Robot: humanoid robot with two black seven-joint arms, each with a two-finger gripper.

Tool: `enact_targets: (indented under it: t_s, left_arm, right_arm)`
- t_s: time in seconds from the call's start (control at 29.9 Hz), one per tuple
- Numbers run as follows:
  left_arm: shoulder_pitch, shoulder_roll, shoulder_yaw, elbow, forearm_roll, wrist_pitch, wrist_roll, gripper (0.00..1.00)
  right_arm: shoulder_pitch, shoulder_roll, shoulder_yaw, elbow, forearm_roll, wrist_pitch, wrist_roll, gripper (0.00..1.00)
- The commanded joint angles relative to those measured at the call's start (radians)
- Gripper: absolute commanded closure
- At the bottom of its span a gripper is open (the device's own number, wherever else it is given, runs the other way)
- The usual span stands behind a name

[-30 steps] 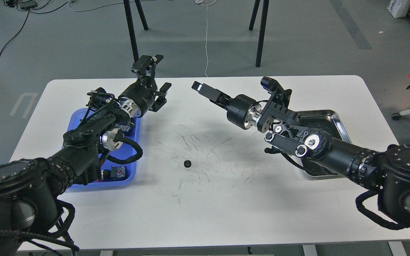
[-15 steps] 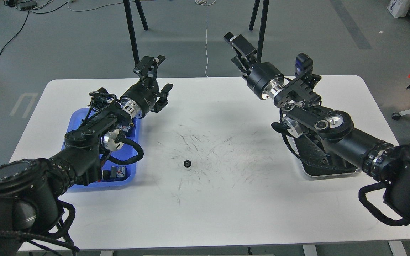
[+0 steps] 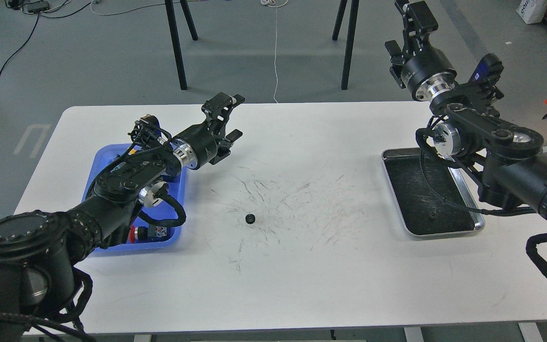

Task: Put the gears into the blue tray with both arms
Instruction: 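Reach the left gripper from the blue tray toward the black gear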

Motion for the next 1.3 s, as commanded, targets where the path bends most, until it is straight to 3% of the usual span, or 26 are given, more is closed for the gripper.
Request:
enact_targets:
  t_s: [0.0, 0.23, 0.53, 0.74, 1.07, 1.27]
  left_arm:
    - [-0.003, 0.015, 0.003, -0.104, 0.168, 0.005, 0.000, 0.00]
    - [-0.004, 0.066, 0.006, -0.240, 0.549, 0.044, 0.000, 0.00]
    - [0.011, 0.109, 0.031, -0.359, 0.857, 0.208, 0.000, 0.00]
    - [0.005, 0.137, 0.185, -0.363, 0.969, 0.324, 0.000, 0.00]
    - [0.000, 0.144, 0.228, -0.363, 1.097, 0.430, 0.000, 0.00]
    - [0.000, 0.149, 0.383, -0.360, 1.206, 0.553, 0.000, 0.00]
  right_arm:
    - [0.000, -0.015, 0.000, 0.000, 0.001, 0.000, 0.000, 0.03]
    - [0.006, -0.019, 0.000, 0.000, 0.001, 0.001, 0.000, 0.03]
    - [-0.005, -0.044, -0.011, 0.005, 0.024, 0.011, 0.000, 0.03]
    - [-0.018, -0.044, -0.012, 0.006, 0.022, 0.078, 0.000, 0.03]
    - [-0.026, -0.045, -0.009, 0.015, 0.022, 0.087, 0.000, 0.03]
    - [-0.022, -0.054, -0.009, 0.015, 0.022, 0.087, 0.000, 0.03]
